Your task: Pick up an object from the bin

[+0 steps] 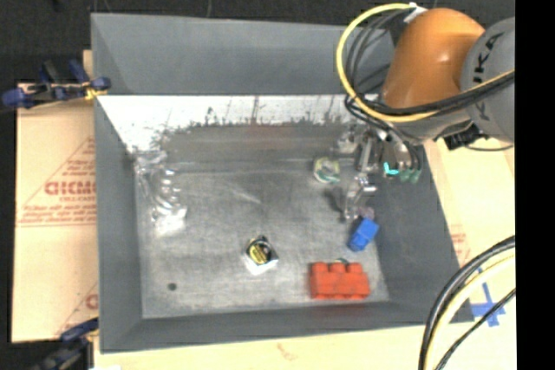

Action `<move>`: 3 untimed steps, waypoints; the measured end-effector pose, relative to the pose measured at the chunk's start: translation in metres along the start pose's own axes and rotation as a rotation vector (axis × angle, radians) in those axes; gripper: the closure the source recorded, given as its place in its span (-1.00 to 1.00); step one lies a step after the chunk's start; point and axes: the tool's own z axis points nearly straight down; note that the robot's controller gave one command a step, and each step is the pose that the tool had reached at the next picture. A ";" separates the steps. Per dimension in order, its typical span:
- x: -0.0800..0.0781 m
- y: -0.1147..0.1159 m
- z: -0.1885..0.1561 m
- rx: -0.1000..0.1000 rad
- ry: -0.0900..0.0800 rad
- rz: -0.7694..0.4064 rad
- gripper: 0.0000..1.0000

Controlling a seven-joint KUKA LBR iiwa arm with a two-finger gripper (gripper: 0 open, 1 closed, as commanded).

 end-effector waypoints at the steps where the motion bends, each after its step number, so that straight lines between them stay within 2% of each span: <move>1: 0.033 -0.042 0.111 0.002 -0.014 -0.168 -1.00; 2: 0.052 0.051 0.056 -0.003 -0.012 -0.267 -1.00; 3: 0.045 0.149 0.077 -0.001 -0.009 -0.664 -1.00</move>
Offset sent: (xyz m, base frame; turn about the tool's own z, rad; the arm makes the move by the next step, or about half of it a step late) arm -0.0359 -0.0397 -0.1116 -0.1709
